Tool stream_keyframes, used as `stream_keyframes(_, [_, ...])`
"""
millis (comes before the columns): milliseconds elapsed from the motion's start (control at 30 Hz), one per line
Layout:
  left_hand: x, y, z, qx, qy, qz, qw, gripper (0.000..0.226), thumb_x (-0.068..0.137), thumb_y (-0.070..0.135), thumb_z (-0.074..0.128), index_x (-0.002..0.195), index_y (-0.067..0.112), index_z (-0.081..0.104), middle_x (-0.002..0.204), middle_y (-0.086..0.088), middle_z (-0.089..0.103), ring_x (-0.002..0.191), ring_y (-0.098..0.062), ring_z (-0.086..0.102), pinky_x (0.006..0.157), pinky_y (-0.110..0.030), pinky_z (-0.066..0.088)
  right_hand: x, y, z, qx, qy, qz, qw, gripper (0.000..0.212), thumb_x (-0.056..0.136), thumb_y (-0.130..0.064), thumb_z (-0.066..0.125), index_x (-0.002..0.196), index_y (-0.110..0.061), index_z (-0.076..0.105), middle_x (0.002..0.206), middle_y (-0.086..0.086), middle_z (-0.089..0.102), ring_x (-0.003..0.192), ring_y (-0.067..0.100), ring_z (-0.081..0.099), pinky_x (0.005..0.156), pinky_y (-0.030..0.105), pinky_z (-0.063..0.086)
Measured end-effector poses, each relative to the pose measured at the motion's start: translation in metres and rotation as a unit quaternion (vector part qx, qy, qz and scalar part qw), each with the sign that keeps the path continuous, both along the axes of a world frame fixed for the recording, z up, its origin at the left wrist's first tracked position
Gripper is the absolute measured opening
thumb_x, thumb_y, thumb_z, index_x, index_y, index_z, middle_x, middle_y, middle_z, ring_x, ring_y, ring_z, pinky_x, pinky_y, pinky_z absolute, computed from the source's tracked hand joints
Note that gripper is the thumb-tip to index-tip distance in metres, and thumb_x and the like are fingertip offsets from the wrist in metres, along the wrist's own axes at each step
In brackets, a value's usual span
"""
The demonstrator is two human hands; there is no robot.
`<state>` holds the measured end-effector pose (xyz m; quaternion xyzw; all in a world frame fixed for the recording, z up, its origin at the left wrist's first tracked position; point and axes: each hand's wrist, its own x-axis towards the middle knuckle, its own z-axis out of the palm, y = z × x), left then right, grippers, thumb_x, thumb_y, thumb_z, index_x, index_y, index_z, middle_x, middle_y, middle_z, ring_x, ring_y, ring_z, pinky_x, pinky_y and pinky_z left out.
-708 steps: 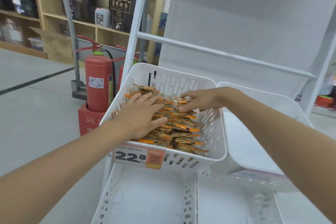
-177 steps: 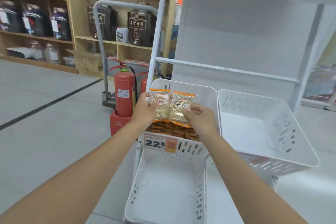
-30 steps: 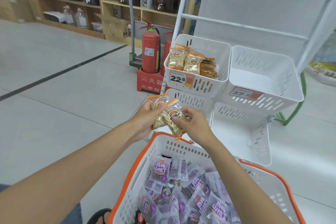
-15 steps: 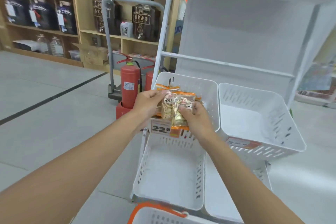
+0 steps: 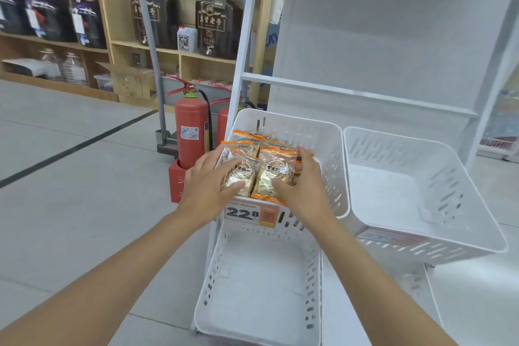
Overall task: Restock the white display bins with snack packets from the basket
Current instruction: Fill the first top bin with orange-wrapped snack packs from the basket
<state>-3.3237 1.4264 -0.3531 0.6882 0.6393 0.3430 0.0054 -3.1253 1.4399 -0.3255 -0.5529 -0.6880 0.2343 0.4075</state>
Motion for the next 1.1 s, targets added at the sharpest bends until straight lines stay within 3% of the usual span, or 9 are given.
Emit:
stream_keyframes(33, [-0.002,-0.002,-0.005,-0.026,0.011,0.002,1.000,0.054,0.095,0.052,0.051,0.146,0.043,0.036,0.163,0.007,0.013,0.148,-0.017,0.009,0.116,-0.048,0.015,0.001,-0.002,0.000,0.003,-0.043,0.014,0.999,0.081,0.086,-0.024,0.069,0.153,-0.023,0.022,0.135,0.002,0.040,0.117,0.021,0.050,0.101,0.029,0.041])
stream_keyframes(100, [-0.002,-0.003,-0.009,-0.046,-0.011,0.018,0.999,0.055,0.097,0.053,0.046,0.148,0.043,0.031,0.164,0.005,0.010,0.149,-0.017,0.005,0.116,-0.050,0.013,-0.001,-0.009,0.001,-0.013,-0.098,0.042,0.994,0.078,0.091,-0.027,0.065,0.154,-0.021,0.020,0.150,0.004,0.025,0.132,0.018,0.038,0.100,0.018,0.028])
stream_keyframes(300, [0.009,-0.002,-0.004,-0.064,-0.055,0.008,0.996,0.062,0.097,0.048,0.051,0.152,0.041,0.024,0.164,0.002,0.008,0.150,-0.022,0.009,0.115,-0.054,0.017,-0.005,-0.012,0.003,-0.046,-0.124,0.084,0.988,0.086,0.086,-0.034,0.072,0.154,-0.024,0.021,0.158,-0.001,0.011,0.145,0.018,0.019,0.113,0.028,0.024])
stream_keyframes(433, [0.013,-0.009,0.003,-0.067,-0.130,0.011,0.989,0.067,0.095,0.049,0.054,0.153,0.036,0.024,0.164,-0.003,0.011,0.148,-0.029,0.014,0.116,-0.055,0.021,-0.004,-0.013,0.001,-0.008,-0.106,0.064,0.992,0.079,0.084,-0.031,0.074,0.151,-0.024,0.031,0.157,0.001,0.024,0.145,0.017,0.022,0.117,0.032,0.023])
stream_keyframes(567, [0.018,-0.020,0.009,-0.092,-0.135,0.020,0.986,0.069,0.091,0.046,0.062,0.151,0.031,0.031,0.164,-0.004,0.012,0.148,-0.031,0.016,0.116,-0.052,0.025,-0.002,-0.015,0.002,0.028,-0.091,0.005,0.995,0.053,0.087,-0.021,0.071,0.136,-0.019,0.051,0.136,0.003,0.043,0.121,0.020,0.050,0.103,0.025,0.038])
stream_keyframes(633, [0.020,-0.024,0.011,-0.109,-0.117,0.017,0.987,0.066,0.090,0.048,0.062,0.148,0.034,0.035,0.164,-0.002,0.011,0.148,-0.031,0.016,0.116,-0.052,0.026,-0.004,-0.017,0.002,0.024,-0.126,0.013,0.992,0.051,0.089,-0.024,0.069,0.136,-0.019,0.051,0.133,0.002,0.042,0.119,0.018,0.048,0.098,0.020,0.034])
stream_keyframes(800, [0.022,-0.023,0.012,-0.104,-0.158,0.030,0.981,0.055,0.093,0.037,0.064,0.143,0.036,0.042,0.163,-0.002,0.016,0.147,-0.031,0.019,0.115,-0.052,0.028,-0.016,-0.015,-0.004,0.064,-0.155,-0.011,0.986,0.041,0.084,-0.022,0.072,0.121,-0.019,0.054,0.120,0.001,0.041,0.108,0.018,0.047,0.090,0.025,0.042])
stream_keyframes(967, [0.024,-0.024,0.010,-0.077,-0.173,0.043,0.981,0.051,0.093,0.032,0.065,0.140,0.033,0.048,0.160,-0.005,0.024,0.145,-0.030,0.022,0.115,-0.051,0.027,-0.016,-0.012,-0.005,0.047,-0.132,0.002,0.990,0.026,0.081,-0.018,0.068,0.105,-0.019,0.059,0.123,0.002,0.039,0.119,0.021,0.039,0.099,0.024,0.035])
stream_keyframes(1100, [0.032,-0.038,0.016,-0.015,-0.118,0.089,0.989,0.045,0.092,0.030,0.065,0.135,0.028,0.052,0.153,-0.004,0.034,0.141,-0.026,0.023,0.111,-0.048,0.029,-0.004,-0.027,-0.002,0.086,-0.089,-0.009,0.992,0.030,0.082,-0.019,0.069,0.111,-0.019,0.063,0.133,0.004,0.040,0.128,0.018,0.037,0.106,0.025,0.031])
